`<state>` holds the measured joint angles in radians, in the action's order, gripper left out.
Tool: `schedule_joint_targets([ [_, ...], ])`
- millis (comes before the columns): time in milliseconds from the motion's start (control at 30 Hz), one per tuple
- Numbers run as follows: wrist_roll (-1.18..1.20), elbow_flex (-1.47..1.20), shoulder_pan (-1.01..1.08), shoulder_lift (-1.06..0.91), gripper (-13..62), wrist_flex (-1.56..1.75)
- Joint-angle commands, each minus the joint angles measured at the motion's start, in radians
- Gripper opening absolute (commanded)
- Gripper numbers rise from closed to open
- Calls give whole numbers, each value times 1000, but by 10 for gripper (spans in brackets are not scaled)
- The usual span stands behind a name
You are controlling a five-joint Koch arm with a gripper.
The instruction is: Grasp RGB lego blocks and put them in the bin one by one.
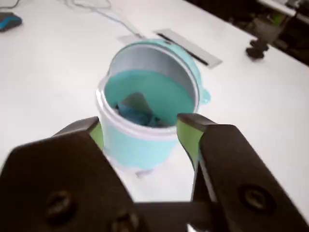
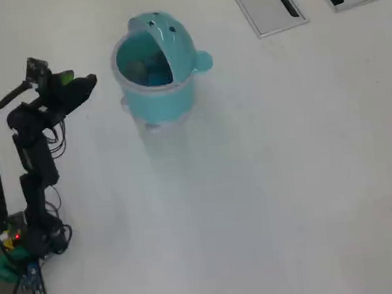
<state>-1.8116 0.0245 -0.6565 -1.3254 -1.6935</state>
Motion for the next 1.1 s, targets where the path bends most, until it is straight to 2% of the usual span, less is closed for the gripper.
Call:
schedule_joint_targets([
  [0,17,-57,0,-98,278,-9],
  [400,17,-453,-5,-348,279,-5],
  [600,57,-535,-5,-403,279,-3],
  [867,89,-885,-6,-600,294,54],
  [1067,198,-1149,-8,-753,302,175],
])
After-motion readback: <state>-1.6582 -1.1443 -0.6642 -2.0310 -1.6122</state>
